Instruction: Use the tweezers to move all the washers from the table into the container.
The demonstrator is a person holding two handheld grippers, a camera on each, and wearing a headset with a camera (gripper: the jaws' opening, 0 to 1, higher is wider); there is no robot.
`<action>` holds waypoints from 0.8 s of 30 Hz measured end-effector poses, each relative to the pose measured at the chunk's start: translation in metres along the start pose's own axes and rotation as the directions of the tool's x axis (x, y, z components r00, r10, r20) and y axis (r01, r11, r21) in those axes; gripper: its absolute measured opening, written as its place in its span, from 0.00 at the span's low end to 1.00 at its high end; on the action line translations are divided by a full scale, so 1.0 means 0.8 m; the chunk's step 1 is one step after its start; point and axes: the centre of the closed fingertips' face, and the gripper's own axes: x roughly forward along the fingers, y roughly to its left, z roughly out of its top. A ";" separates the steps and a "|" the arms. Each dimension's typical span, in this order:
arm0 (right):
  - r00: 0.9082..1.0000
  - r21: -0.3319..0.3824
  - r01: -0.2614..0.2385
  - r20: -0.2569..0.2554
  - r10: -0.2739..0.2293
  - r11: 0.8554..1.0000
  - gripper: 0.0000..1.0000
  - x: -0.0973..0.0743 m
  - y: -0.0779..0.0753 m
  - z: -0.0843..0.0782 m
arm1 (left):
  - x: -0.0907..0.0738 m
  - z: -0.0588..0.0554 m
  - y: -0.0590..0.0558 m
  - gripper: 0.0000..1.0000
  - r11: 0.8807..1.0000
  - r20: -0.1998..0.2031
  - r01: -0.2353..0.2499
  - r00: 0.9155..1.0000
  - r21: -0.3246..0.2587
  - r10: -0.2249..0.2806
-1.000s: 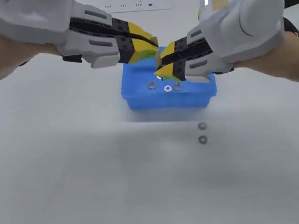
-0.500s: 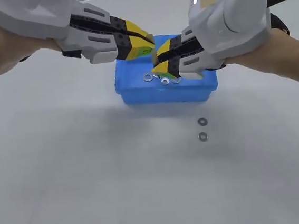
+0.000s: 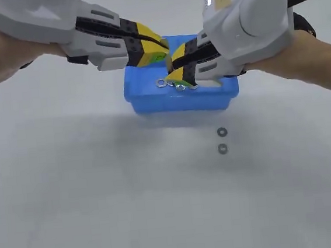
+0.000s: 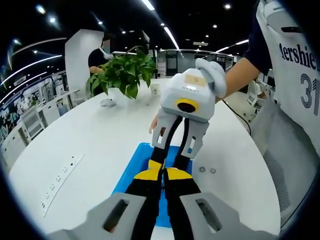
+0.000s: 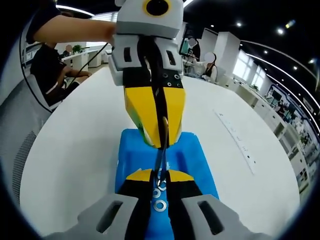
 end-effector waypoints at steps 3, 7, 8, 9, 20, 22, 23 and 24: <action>1.000 0.004 0.004 0.006 -0.004 1.000 0.11 -0.004 0.000 0.003 | -0.001 0.004 -0.003 0.06 1.000 0.002 0.000 1.000 0.008 0.000; 1.000 -0.001 0.010 0.011 -0.010 1.000 0.11 -0.007 0.000 0.006 | -0.004 0.010 -0.007 0.06 1.000 0.001 -0.004 1.000 0.019 0.004; 1.000 -0.003 0.011 0.012 -0.011 1.000 0.11 -0.008 0.000 0.008 | -0.005 0.011 -0.008 0.06 1.000 0.001 -0.004 1.000 0.022 0.004; 1.000 -0.004 0.011 0.014 -0.011 1.000 0.11 -0.010 0.001 0.009 | -0.006 0.013 -0.009 0.06 1.000 0.001 -0.004 1.000 0.025 0.004; 0.999 -0.019 0.008 0.054 -0.007 1.000 0.11 -0.051 0.020 0.034 | -0.020 0.050 -0.044 0.06 0.995 0.005 0.028 1.000 0.101 -0.029; 0.998 -0.033 0.008 0.055 -0.007 0.999 0.11 -0.059 0.026 0.037 | -0.021 0.058 -0.054 0.06 0.992 0.003 0.038 0.999 0.116 -0.038; 0.998 -0.044 0.006 0.057 -0.004 0.999 0.10 -0.063 0.029 0.038 | -0.022 0.061 -0.058 0.06 0.992 0.006 0.042 0.999 0.121 -0.043; 0.998 -0.048 -0.001 0.059 0.003 0.999 0.10 -0.068 0.035 0.041 | -0.023 0.065 -0.064 0.06 0.991 0.008 0.049 0.999 0.126 -0.050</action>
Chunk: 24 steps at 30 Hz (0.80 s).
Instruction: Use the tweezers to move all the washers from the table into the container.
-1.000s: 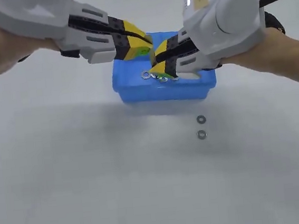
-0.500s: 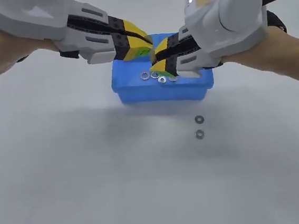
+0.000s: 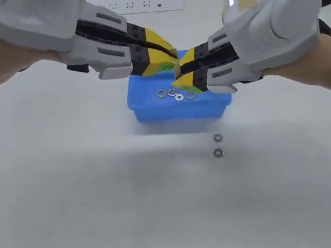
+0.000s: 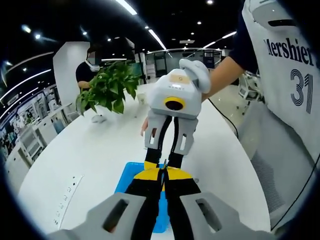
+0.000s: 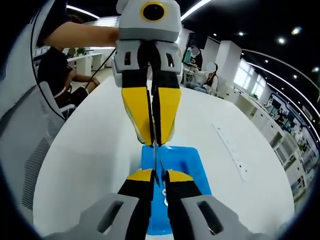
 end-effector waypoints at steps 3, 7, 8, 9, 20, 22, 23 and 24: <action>1.000 -0.019 -0.002 -0.002 0.002 1.000 0.09 -0.009 0.008 0.001 | -0.001 0.009 -0.012 0.06 1.000 0.006 0.006 1.000 0.011 -0.006; 1.000 -0.027 -0.010 -0.011 0.010 1.000 0.08 -0.017 0.021 0.003 | 0.001 0.015 -0.025 0.06 1.000 0.008 0.008 1.000 0.014 -0.008; 1.000 -0.028 -0.012 -0.013 0.011 1.000 0.08 -0.018 0.023 0.004 | 0.002 0.017 -0.027 0.06 1.000 0.007 0.007 1.000 0.017 -0.007; 1.000 -0.034 -0.011 -0.015 0.011 0.999 0.08 -0.019 0.026 0.004 | 0.003 0.018 -0.030 0.06 1.000 0.006 0.007 1.000 0.021 -0.007; 1.000 -0.045 -0.003 -0.001 0.003 0.999 0.07 -0.023 0.028 0.019 | 0.004 0.031 -0.030 0.07 0.999 0.024 -0.014 1.000 0.042 0.013; 1.000 -0.043 -0.007 -0.001 0.007 0.999 0.07 -0.021 0.028 0.018 | 0.006 0.030 -0.032 0.07 0.999 0.024 -0.009 1.000 0.044 0.008; 1.000 -0.043 -0.008 -0.004 0.008 0.999 0.07 -0.021 0.029 0.017 | 0.006 0.029 -0.032 0.07 0.999 0.021 -0.008 1.000 0.049 0.007; 1.000 -0.043 -0.010 -0.006 0.009 0.999 0.07 -0.020 0.029 0.016 | 0.006 0.027 -0.032 0.07 0.999 0.017 -0.005 1.000 0.046 0.004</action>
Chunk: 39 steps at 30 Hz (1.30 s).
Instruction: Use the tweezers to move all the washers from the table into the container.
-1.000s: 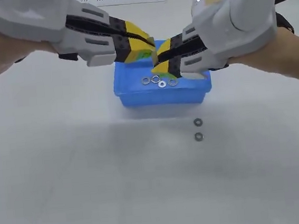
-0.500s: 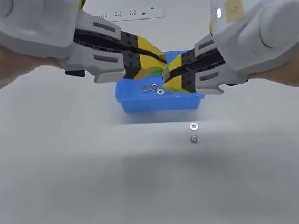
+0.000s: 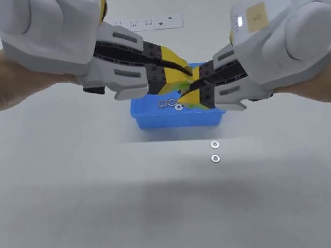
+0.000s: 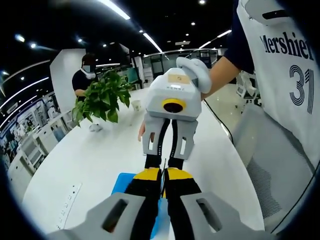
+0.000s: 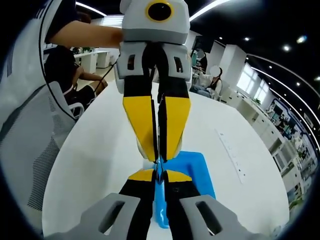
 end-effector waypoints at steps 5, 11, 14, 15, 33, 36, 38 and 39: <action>1.000 -0.004 0.008 -0.001 -0.008 1.000 0.08 -0.001 0.000 -0.002 | 0.000 0.000 -0.001 0.06 1.000 0.000 -0.001 1.000 0.007 0.001; 1.000 0.009 0.026 0.017 -0.027 1.000 0.10 -0.012 0.016 -0.002 | 0.002 0.004 -0.016 0.06 1.000 0.021 0.005 1.000 -0.002 -0.004; 0.999 0.017 0.030 0.011 -0.030 0.999 0.10 -0.015 0.023 -0.008 | 0.005 0.004 -0.026 0.06 1.000 0.026 0.008 1.000 -0.010 -0.008; 1.000 0.023 0.029 0.009 -0.029 0.999 0.10 -0.017 0.026 -0.010 | 0.006 0.004 -0.031 0.06 1.000 0.030 0.011 1.000 -0.015 -0.011; 0.999 0.114 0.049 -0.019 -0.047 0.992 0.11 -0.033 0.084 -0.035 | 0.033 -0.005 -0.080 0.06 0.994 0.044 0.048 0.998 -0.093 -0.044; 0.998 0.122 0.052 -0.027 -0.049 0.991 0.11 -0.033 0.086 -0.040 | 0.038 -0.005 -0.083 0.06 0.993 0.047 0.052 0.998 -0.105 -0.047; 0.998 0.123 0.053 -0.032 -0.049 0.991 0.11 -0.033 0.087 -0.045 | 0.040 -0.008 -0.084 0.06 0.992 0.049 0.053 0.998 -0.118 -0.048; 0.998 0.128 0.051 -0.033 -0.047 0.991 0.11 -0.033 0.088 -0.047 | 0.042 -0.009 -0.084 0.06 0.991 0.048 0.054 0.998 -0.120 -0.049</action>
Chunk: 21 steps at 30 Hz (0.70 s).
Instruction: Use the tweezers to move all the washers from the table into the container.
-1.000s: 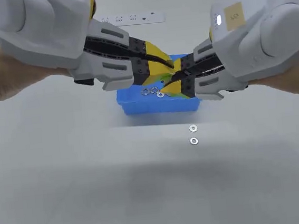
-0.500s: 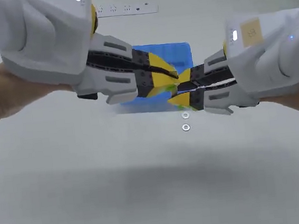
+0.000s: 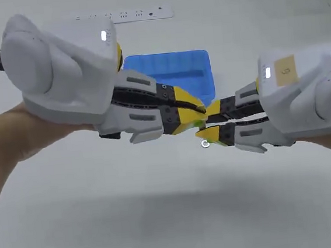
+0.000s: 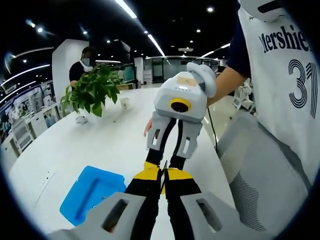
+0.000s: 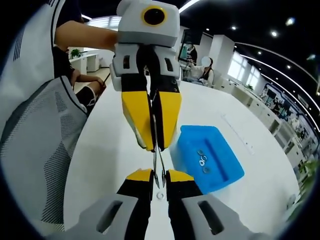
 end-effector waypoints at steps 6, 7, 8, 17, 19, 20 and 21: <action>1.000 0.023 -0.001 -0.005 0.002 1.000 0.11 0.002 0.003 -0.014 | 0.009 -0.009 0.001 0.06 0.999 -0.005 0.011 1.000 -0.034 -0.011; 1.000 0.029 -0.005 -0.011 0.005 1.000 0.11 0.003 0.004 -0.017 | 0.011 -0.012 0.001 0.06 0.999 -0.008 0.014 1.000 -0.037 -0.014; 1.000 0.032 -0.006 -0.012 0.006 0.999 0.11 0.004 0.005 -0.019 | 0.012 -0.013 0.001 0.06 0.999 -0.010 0.016 1.000 -0.041 -0.017; 1.000 0.065 -0.013 -0.016 0.015 0.998 0.11 0.012 0.006 -0.036 | 0.019 -0.031 0.002 0.06 0.997 -0.037 0.032 0.999 -0.066 -0.035; 1.000 0.074 -0.015 -0.015 0.016 0.997 0.11 0.014 0.005 -0.039 | 0.020 -0.033 0.004 0.06 0.997 -0.040 0.034 0.999 -0.067 -0.037; 1.000 0.077 -0.015 -0.014 0.017 0.997 0.11 0.015 0.004 -0.040 | 0.021 -0.035 0.005 0.06 0.997 -0.043 0.034 0.998 -0.070 -0.037; 1.000 0.078 -0.015 -0.015 0.017 0.997 0.11 0.016 0.003 -0.041 | 0.022 -0.036 0.006 0.06 0.997 -0.045 0.034 0.998 -0.070 -0.037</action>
